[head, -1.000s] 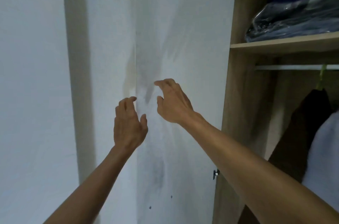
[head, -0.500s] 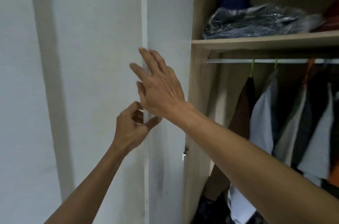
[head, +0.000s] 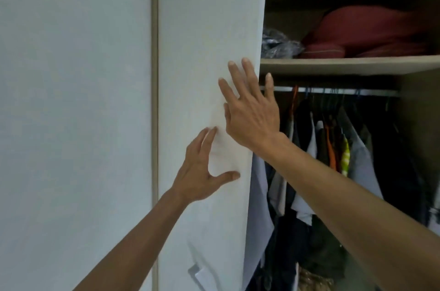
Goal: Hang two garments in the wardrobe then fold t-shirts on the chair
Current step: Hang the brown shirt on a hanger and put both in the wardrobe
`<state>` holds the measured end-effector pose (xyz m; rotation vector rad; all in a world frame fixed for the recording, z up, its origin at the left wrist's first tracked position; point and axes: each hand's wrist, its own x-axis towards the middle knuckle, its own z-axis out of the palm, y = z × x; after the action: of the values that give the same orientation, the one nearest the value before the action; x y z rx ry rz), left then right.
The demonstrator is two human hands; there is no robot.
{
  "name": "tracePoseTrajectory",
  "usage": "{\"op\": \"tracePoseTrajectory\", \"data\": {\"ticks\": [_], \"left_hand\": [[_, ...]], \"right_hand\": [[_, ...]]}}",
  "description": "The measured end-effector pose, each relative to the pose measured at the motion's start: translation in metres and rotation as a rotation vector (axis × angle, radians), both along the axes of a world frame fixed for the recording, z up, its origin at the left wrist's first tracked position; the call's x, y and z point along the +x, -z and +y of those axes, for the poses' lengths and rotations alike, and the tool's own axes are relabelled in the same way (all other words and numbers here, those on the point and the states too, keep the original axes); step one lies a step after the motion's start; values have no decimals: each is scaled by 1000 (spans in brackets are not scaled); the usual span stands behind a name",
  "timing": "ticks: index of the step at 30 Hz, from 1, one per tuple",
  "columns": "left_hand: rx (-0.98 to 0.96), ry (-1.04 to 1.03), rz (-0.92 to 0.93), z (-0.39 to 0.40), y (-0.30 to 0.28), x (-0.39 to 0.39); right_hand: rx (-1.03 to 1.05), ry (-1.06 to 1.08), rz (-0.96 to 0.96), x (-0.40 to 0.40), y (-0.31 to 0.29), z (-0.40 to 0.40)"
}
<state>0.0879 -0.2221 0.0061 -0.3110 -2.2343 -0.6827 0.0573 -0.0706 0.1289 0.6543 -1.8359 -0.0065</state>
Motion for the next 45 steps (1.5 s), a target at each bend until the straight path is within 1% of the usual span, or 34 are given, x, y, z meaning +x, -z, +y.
{"op": "tracePoseTrajectory", "data": {"ticks": [3, 7, 13, 17, 24, 30, 33, 37, 39, 41, 43, 45], "left_hand": [[-106, -16, 14, 13, -14, -41], [-221, -106, -5, 28, -31, -88], [-239, -221, -65, 53, -34, -141], [-221, -248, -64, 60, -35, -167], [-248, -294, -39, 61, -33, -185], [-252, -316, -42, 62, -32, -182], [-246, -316, -24, 59, -30, -177], [-298, -307, -90, 57, -19, -162], [-296, -246, -108, 59, -12, -153], [-235, -130, -132, 66, -2, -139], [-160, -50, -168, 74, 9, -127], [-105, 10, -192, 90, 19, -112]], "right_hand": [[23, 104, -6, -36, 1, 22], [34, 155, 14, -79, 0, 41], [62, 179, -50, -143, 0, 63], [72, 181, -103, -173, -4, 67], [92, 144, -85, -192, -3, 73], [106, 184, -127, -184, -1, 70], [127, 214, -208, -168, 3, 71], [157, 230, -415, -132, 15, 79], [117, 198, -557, -113, 23, 86], [28, 179, -713, -87, 35, 97], [-18, 188, -782, -67, 45, 110], [-18, 235, -804, -46, 54, 130]]}}
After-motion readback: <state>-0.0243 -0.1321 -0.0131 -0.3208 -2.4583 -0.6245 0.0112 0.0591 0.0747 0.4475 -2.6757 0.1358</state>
